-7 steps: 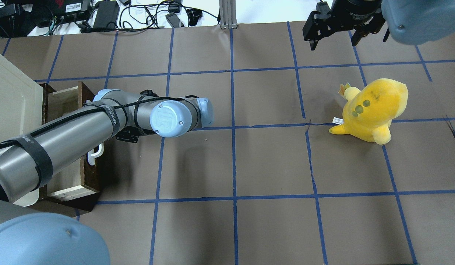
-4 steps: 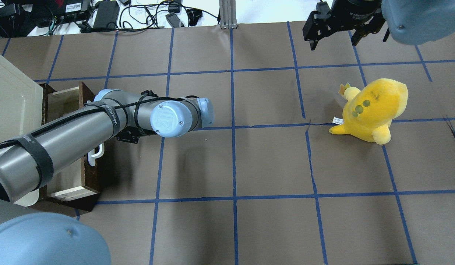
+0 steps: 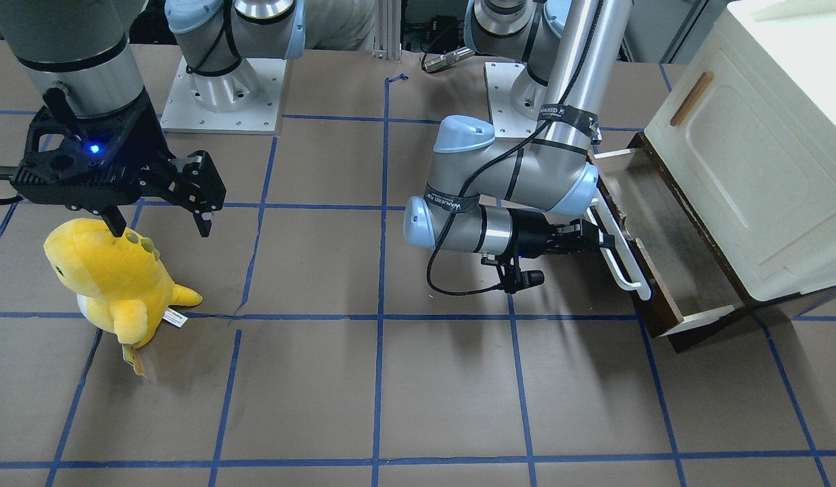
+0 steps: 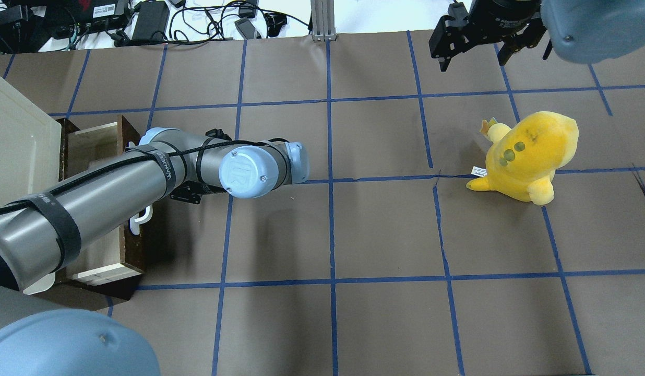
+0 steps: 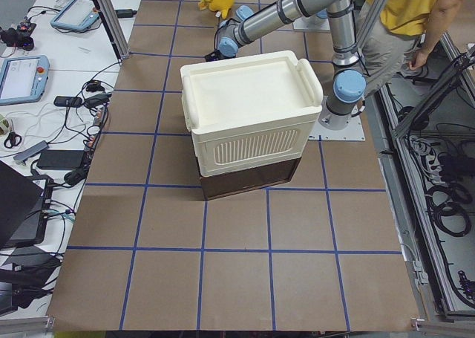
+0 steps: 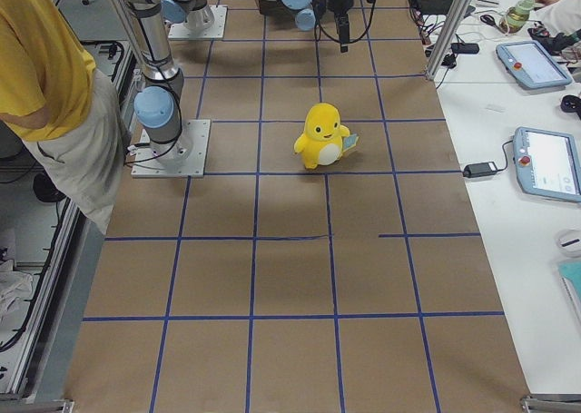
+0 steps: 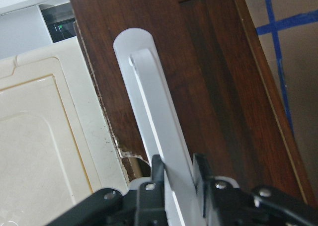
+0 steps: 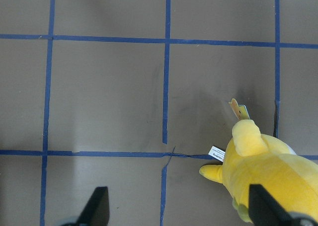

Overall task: Pull drawer sideways
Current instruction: 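Keep pulling the drawer open with the left gripper, then open the left gripper and release the white handle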

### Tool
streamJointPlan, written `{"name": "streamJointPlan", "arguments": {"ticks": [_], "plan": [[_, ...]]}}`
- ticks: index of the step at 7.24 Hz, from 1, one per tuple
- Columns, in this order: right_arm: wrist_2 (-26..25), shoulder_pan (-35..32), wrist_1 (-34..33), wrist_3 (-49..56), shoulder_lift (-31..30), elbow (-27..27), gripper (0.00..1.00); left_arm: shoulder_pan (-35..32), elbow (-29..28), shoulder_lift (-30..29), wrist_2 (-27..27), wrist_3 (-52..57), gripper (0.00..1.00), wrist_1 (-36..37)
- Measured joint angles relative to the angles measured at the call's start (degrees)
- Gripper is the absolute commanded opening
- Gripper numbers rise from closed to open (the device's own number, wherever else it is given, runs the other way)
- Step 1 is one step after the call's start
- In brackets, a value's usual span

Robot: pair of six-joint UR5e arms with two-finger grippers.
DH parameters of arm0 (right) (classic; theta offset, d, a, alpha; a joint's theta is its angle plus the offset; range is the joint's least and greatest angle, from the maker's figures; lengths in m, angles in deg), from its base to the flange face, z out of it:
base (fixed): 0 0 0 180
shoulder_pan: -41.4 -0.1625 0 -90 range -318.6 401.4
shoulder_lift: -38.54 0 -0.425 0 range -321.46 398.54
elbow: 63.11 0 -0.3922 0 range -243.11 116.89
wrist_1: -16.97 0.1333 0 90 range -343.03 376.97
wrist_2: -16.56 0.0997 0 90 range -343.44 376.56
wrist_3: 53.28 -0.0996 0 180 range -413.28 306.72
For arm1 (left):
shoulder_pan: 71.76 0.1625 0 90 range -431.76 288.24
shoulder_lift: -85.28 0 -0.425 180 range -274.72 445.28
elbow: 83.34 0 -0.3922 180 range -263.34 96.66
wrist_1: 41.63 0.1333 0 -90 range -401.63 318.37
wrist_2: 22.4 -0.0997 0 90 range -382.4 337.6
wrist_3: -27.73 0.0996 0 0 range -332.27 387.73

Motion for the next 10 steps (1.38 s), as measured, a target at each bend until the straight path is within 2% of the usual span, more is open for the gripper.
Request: {"name": "streamJointPlan", "arguments": {"ticks": [5, 7, 10], "plan": [[0.0, 0.0, 0.0, 0.0, 0.0, 0.0, 1.0, -0.6, -1.6, 1.4, 1.7, 0.4, 1.0, 1.8], [0.0, 0.0, 0.0, 0.0, 0.0, 0.0, 1.0, -2.1, -7.1, 3.6, 10.9, 6.2, 1.0, 3.5], [0.0, 0.0, 0.0, 0.0, 0.0, 0.0, 1.0, -1.4, -14.0, 10.1, 34.8, 20.6, 1.0, 12.1]]}}
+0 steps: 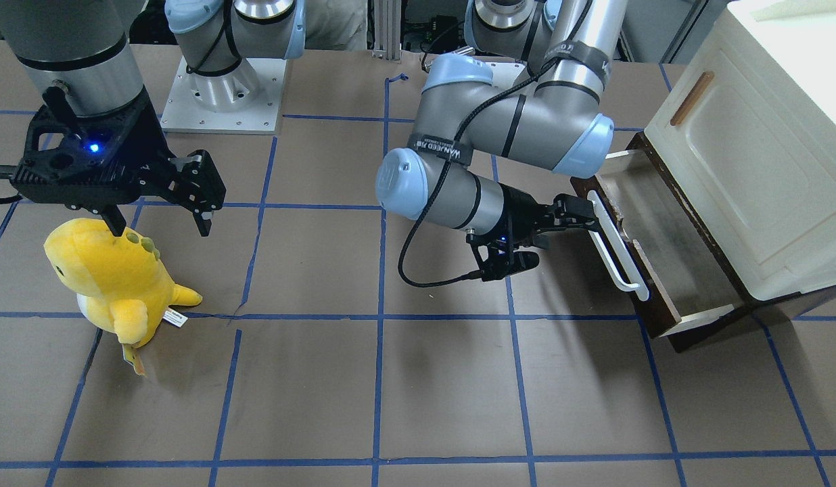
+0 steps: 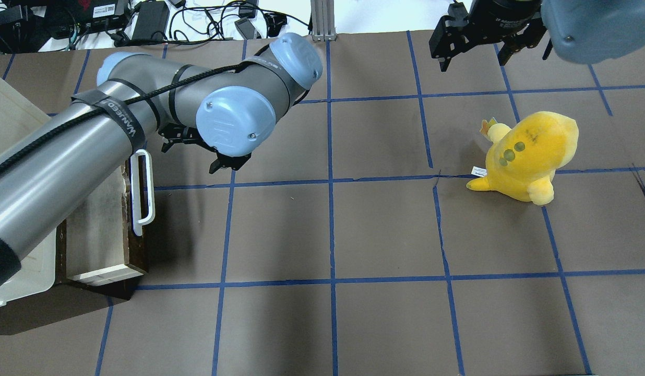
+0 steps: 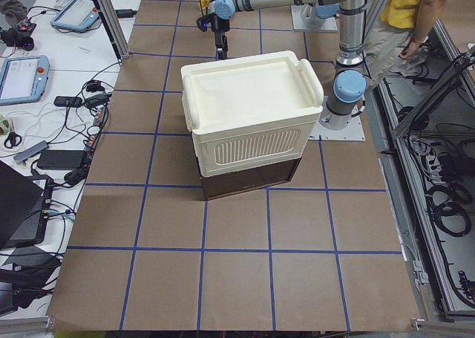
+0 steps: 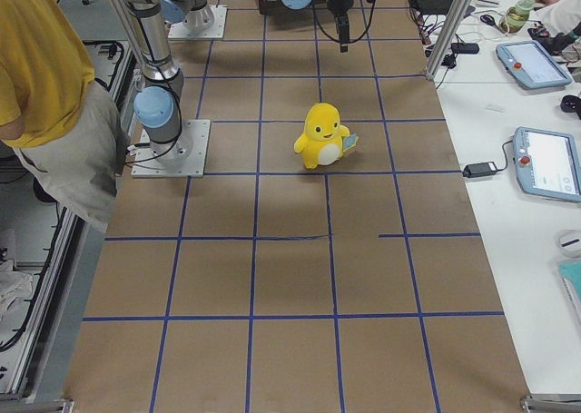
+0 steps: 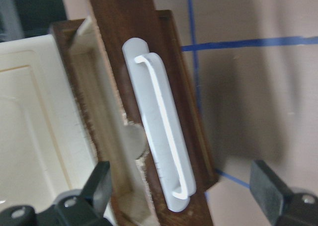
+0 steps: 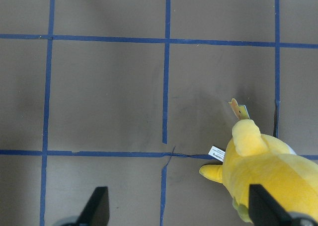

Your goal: Pull drawer sideways

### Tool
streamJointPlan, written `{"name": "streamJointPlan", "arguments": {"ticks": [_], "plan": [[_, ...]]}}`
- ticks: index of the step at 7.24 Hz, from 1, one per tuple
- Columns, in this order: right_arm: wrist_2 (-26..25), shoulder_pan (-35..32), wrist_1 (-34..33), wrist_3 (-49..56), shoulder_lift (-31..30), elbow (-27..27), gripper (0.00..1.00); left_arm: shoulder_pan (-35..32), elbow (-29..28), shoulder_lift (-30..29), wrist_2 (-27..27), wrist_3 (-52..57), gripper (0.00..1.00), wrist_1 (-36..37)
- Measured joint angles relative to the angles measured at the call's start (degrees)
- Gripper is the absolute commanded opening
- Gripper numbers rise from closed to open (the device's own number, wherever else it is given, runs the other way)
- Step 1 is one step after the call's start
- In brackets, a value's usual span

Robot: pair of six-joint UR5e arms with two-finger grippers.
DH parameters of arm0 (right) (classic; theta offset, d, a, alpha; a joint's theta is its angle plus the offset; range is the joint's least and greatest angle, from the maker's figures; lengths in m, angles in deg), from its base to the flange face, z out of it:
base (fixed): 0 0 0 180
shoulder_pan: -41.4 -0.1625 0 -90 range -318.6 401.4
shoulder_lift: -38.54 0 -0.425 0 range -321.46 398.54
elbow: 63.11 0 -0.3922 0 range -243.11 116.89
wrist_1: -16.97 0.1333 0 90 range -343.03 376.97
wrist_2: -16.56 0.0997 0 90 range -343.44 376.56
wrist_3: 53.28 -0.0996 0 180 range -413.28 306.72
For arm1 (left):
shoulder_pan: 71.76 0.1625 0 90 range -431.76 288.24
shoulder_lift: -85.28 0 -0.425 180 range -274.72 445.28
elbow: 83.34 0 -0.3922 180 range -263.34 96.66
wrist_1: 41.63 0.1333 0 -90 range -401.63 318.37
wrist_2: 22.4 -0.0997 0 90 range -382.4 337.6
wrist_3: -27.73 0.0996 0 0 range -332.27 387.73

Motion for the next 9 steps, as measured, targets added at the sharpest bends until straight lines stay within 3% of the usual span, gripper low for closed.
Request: {"name": "streamJointPlan", "arguments": {"ticks": [3, 5, 9], "plan": [[0.0, 0.0, 0.0, 0.0, 0.0, 0.0, 1.0, 6.8, -2.5, 9.4, 23.3, 3.7, 1.0, 1.8], [0.0, 0.0, 0.0, 0.0, 0.0, 0.0, 1.0, 11.8, -3.6, 14.4, 32.8, 7.7, 1.0, 1.6], [0.0, 0.0, 0.0, 0.0, 0.0, 0.0, 1.0, 13.7, -3.7, 18.3, 35.6, 9.7, 1.0, 1.4]]}}
